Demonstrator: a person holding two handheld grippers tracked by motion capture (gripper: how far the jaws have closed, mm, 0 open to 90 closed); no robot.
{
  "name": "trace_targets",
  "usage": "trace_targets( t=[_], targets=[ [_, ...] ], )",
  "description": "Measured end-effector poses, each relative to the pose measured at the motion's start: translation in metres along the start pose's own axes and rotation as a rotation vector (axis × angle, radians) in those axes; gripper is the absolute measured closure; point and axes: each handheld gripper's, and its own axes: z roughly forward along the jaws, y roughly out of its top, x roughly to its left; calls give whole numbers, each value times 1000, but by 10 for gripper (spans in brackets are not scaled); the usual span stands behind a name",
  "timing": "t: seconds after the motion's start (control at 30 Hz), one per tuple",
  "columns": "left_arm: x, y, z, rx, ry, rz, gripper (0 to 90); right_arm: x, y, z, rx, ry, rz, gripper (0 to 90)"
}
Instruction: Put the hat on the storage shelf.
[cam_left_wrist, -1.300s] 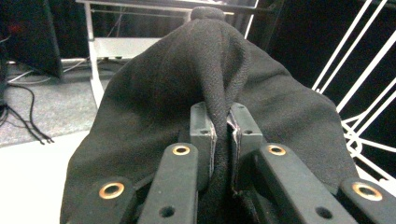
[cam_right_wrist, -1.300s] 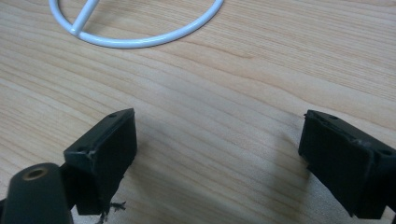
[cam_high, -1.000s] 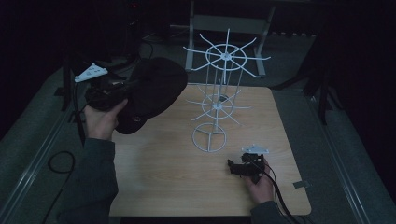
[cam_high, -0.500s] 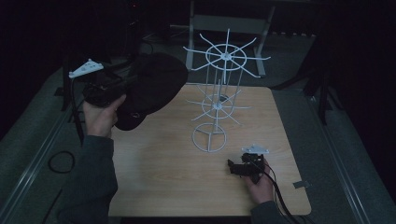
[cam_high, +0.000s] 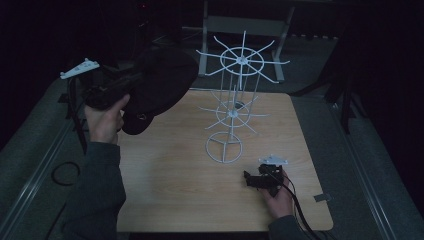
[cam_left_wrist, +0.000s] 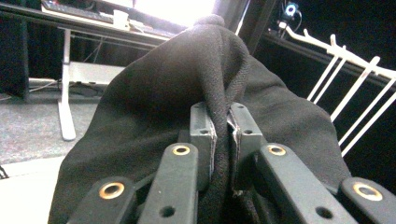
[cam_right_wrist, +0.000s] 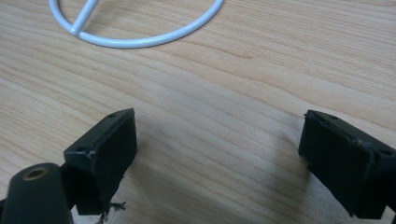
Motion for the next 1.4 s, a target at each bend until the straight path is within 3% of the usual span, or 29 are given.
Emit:
trace_targets(
  t=[0.63,1.4],
  targets=[
    [-1,14,-4,-63,-32,-34,832,0,0,0,0,0,1,112],
    [0,23,-7,-138,-113,-110,832,0,0,0,1,0,0,111]
  ],
)
